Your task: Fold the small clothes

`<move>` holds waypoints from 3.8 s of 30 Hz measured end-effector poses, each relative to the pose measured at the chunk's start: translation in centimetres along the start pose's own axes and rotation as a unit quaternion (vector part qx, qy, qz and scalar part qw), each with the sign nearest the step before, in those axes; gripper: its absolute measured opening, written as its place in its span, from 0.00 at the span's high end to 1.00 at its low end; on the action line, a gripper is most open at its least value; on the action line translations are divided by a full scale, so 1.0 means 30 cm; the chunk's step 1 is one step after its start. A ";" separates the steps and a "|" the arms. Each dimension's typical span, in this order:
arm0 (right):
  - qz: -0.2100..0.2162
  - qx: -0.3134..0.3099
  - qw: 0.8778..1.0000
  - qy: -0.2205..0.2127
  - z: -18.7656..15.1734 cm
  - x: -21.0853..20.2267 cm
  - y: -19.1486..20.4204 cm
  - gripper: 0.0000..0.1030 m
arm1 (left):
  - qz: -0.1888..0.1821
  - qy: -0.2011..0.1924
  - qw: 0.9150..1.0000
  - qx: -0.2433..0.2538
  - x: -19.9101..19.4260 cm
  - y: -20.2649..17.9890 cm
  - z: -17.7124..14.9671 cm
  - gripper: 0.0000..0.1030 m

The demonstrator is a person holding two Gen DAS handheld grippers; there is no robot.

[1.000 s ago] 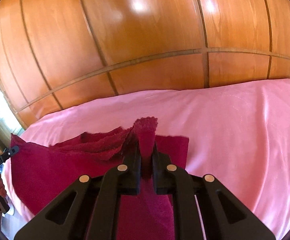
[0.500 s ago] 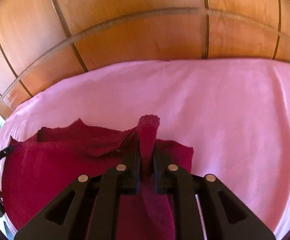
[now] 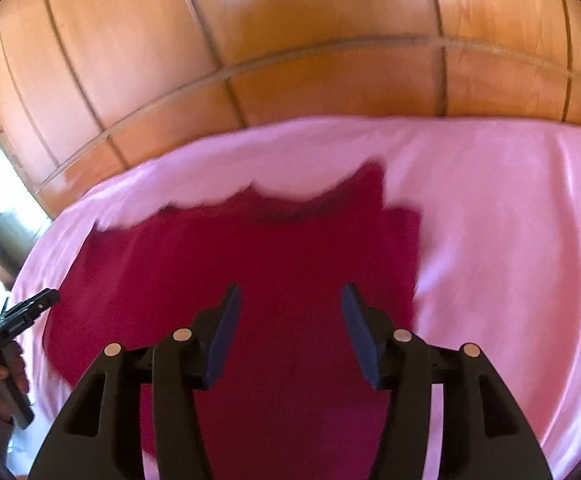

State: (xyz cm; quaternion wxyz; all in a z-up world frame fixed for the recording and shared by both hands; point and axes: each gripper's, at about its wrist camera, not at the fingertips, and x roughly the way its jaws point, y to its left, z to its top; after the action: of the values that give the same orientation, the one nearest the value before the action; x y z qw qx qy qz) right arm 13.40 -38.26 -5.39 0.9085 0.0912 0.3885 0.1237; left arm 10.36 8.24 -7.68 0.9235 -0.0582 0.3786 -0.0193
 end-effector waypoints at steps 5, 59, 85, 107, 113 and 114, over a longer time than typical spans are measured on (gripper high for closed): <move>-0.035 0.036 0.998 0.025 -0.046 0.062 -0.045 0.50 | -0.006 0.033 0.998 -0.054 0.003 0.073 -0.067 0.37; 0.015 -0.072 0.996 0.045 -0.012 0.047 0.130 0.50 | -0.094 -0.007 0.995 0.004 -0.188 -0.122 -0.143 0.51; -0.030 0.032 0.999 0.009 -0.001 0.066 0.001 0.25 | -0.008 0.010 1.000 0.022 -0.135 -0.177 -0.179 0.30; 0.057 0.171 0.983 0.030 -0.312 -0.117 -0.171 0.26 | -0.018 -0.006 1.000 0.017 -0.187 -0.182 -0.215 0.30; 0.089 0.202 0.975 0.036 -0.350 -0.147 -0.211 0.42 | -0.054 -0.002 0.998 0.018 -0.195 -0.225 -0.225 0.30; 0.095 0.208 0.973 0.037 -0.357 -0.153 -0.222 0.45 | -0.057 0.000 0.998 0.021 -0.193 -0.236 -0.227 0.30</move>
State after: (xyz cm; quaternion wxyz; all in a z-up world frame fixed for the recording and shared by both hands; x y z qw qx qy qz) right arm 3.57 -45.21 -11.30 0.8383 0.3105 0.4291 0.1292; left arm 1.52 1.04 -7.59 0.9218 -0.0601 0.3745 -0.0804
